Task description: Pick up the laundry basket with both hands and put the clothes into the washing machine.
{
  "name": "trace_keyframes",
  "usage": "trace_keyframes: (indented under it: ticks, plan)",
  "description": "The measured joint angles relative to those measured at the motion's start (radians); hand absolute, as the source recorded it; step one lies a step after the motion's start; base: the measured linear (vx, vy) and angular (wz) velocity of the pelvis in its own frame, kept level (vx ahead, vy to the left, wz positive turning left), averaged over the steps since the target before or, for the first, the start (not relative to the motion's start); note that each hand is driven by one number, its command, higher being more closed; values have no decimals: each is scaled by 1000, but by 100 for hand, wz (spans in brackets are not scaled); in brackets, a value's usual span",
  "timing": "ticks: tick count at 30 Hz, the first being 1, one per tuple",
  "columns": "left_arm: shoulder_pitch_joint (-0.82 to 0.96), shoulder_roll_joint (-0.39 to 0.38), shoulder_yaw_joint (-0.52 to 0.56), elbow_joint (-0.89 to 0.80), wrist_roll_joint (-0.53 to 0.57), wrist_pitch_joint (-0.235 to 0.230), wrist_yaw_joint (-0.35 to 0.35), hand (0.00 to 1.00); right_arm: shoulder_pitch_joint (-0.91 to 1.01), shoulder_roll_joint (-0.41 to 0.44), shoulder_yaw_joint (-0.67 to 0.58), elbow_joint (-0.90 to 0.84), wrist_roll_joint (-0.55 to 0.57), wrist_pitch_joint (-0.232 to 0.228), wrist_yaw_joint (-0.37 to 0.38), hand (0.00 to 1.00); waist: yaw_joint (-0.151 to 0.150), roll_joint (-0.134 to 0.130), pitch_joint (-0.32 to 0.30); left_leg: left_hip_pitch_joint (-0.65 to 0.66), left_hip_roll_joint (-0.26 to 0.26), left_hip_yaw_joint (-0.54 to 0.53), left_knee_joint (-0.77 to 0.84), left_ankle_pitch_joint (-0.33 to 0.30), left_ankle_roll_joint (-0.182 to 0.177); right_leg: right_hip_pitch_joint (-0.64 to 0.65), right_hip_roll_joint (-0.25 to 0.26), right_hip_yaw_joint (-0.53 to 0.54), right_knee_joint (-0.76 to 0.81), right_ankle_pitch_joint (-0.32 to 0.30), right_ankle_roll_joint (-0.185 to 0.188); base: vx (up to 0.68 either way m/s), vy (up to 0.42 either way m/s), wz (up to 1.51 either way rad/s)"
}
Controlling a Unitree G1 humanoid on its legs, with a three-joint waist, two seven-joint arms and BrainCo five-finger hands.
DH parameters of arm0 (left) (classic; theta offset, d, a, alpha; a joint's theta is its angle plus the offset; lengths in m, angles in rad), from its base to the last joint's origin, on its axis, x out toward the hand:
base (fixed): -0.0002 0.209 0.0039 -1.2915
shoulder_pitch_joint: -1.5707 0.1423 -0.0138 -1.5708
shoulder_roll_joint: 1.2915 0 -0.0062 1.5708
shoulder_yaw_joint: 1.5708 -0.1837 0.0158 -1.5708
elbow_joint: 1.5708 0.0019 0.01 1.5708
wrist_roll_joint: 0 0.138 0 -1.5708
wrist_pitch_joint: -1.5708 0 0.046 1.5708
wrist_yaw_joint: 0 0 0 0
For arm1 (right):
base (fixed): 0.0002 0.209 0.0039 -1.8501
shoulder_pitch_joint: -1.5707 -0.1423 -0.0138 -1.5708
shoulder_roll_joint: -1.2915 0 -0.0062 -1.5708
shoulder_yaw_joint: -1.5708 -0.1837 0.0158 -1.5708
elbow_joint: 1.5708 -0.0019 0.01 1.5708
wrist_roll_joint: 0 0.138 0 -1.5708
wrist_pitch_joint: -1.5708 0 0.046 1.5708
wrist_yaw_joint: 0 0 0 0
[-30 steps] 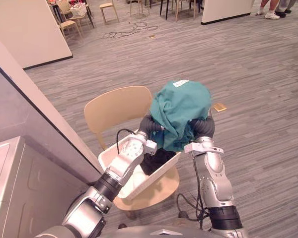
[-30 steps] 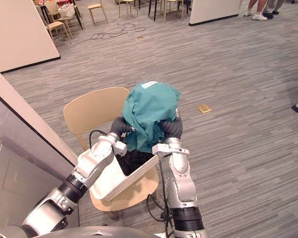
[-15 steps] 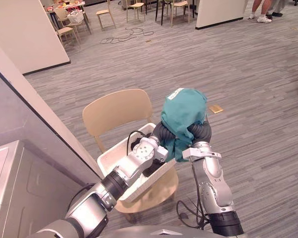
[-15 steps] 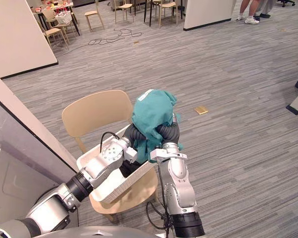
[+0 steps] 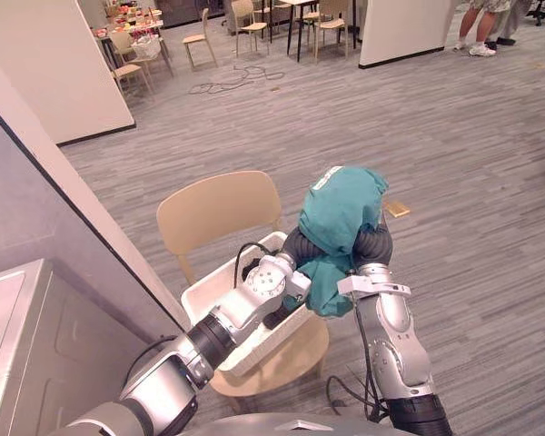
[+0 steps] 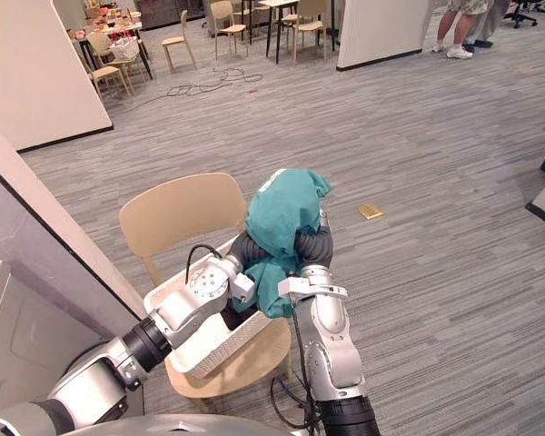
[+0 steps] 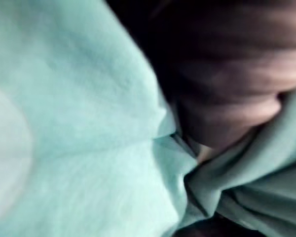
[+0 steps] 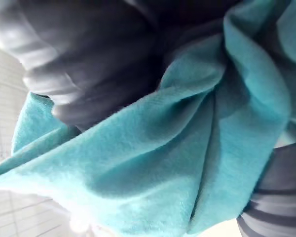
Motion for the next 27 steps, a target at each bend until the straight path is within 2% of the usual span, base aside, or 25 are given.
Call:
trace_keyframes:
  ticks: [7, 11, 12, 13, 17, 19, 21, 23, 27]
  plan:
    - [0, 2, 31, 6, 0, 20, 2, 100, 45, -1, 15, -6, 44, -15, 13, 0, 3, -3, -1, 0, 0, -2, 0, 0, 0, 0, 0, -1, -1, -2, -2, 0, 0, 0]
    - [0, 6, 122, 4, 1, 26, 2, 100, 105, 3, -10, -40, 44, -4, 42, 0, 8, -9, -2, 0, 0, -2, 0, 1, 1, 0, 0, -2, -1, -2, -3, 0, 0, 0]
    - [0, 6, 159, -3, 0, 26, 7, 100, 120, 9, -23, -41, 41, 2, 42, 0, 9, -13, -2, 0, 0, -2, 0, 1, 1, 0, 0, -2, 1, -2, -3, 0, 0, 0]
    - [0, 8, 256, -14, 0, 23, 13, 100, 163, 26, -74, -40, 36, 13, 40, 0, 9, -19, -5, 0, 0, -2, 0, 2, 2, 0, 1, -2, 2, -1, -3, 0, 0, 0]
    - [7, 46, 432, -41, -10, 13, 52, 100, 228, 41, -167, -40, 23, 23, 40, 0, 5, -28, -4, 2, 1, 2, 0, 1, 2, 0, 2, 3, 1, -1, -3, 0, 0, -4]
    - [56, 77, 551, -98, -30, 1, 69, 100, 252, 41, -228, -40, 23, 27, 42, 0, 4, -31, -2, 9, 1, 12, -1, -2, 1, -1, 4, 14, -2, -1, -4, 0, 0, -12]
    - [116, 87, 622, -151, -31, -16, 77, 100, 268, 43, -268, -40, 22, 28, 44, 0, 2, -31, -2, 10, 1, 17, -1, -5, 1, -3, 4, 18, -5, -1, -4, 1, -1, -9]
    - [246, 87, 732, -228, -35, -35, 77, 100, 291, 74, -359, -39, -18, 29, 44, 0, 2, -32, -2, 12, 1, 22, -1, -7, -1, -3, 4, 20, -8, -1, -4, 9, -5, -6]
    - [514, 82, 893, -326, -38, -38, 73, 100, 339, 130, -502, -30, -78, 37, 44, 0, 4, -37, 2, 21, 2, 31, -1, -15, -5, 1, 5, 25, -13, -3, -6, 19, -8, -6]
